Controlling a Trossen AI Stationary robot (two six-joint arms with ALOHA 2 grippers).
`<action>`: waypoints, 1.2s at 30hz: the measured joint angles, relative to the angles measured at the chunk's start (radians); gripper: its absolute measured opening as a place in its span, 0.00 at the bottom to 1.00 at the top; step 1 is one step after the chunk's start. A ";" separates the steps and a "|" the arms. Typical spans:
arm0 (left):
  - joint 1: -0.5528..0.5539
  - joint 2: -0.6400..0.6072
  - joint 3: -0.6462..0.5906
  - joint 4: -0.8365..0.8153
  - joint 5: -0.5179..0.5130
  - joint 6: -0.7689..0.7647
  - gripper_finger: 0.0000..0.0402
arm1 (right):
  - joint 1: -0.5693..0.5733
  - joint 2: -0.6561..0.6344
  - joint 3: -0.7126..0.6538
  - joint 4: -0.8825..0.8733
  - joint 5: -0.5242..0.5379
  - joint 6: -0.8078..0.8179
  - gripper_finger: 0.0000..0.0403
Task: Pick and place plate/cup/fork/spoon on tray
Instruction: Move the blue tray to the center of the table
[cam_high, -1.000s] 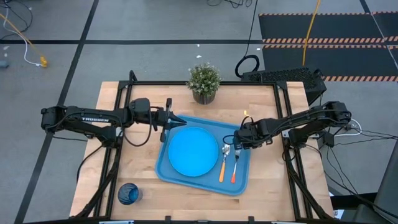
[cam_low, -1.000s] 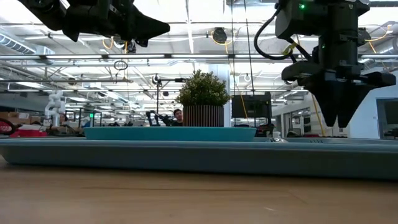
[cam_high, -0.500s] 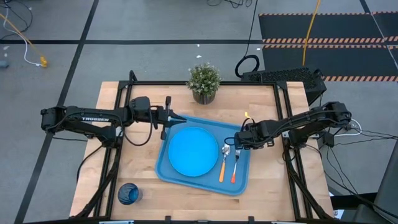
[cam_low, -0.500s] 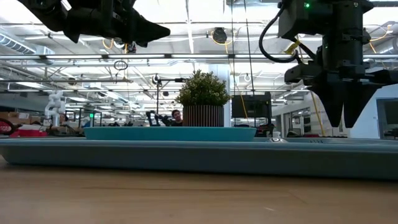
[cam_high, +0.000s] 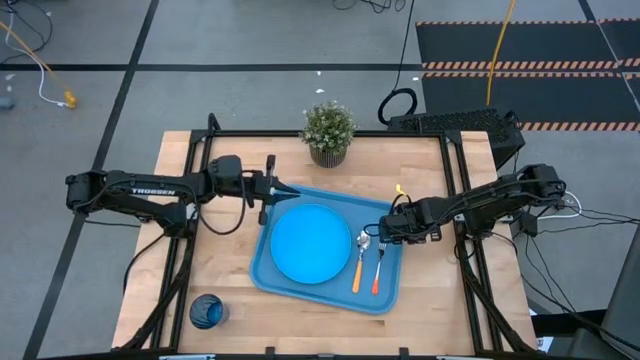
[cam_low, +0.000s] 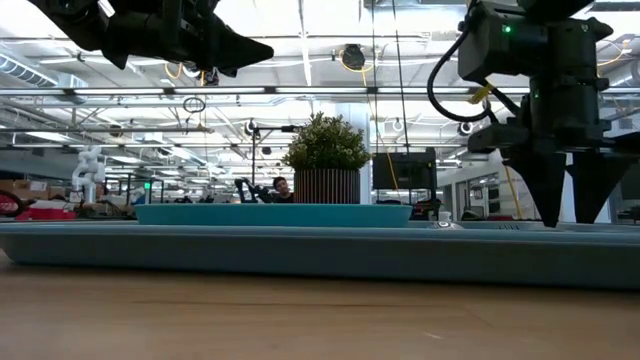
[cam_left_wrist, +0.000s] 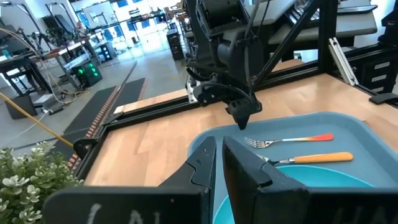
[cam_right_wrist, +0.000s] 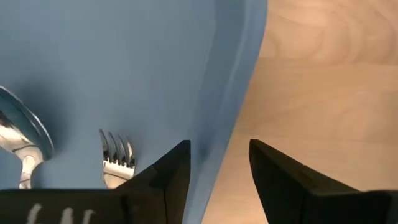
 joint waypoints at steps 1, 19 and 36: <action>0.000 0.000 0.000 -0.001 0.000 -0.003 0.08 | -0.002 0.000 0.000 -0.001 -0.001 -0.001 0.39; 0.000 0.000 0.000 -0.022 0.000 -0.005 0.08 | -0.003 0.000 0.000 0.000 0.007 -0.056 0.27; 0.000 0.000 0.001 -0.047 0.000 -0.043 0.08 | -0.010 0.060 -0.001 0.051 -0.002 -0.125 0.27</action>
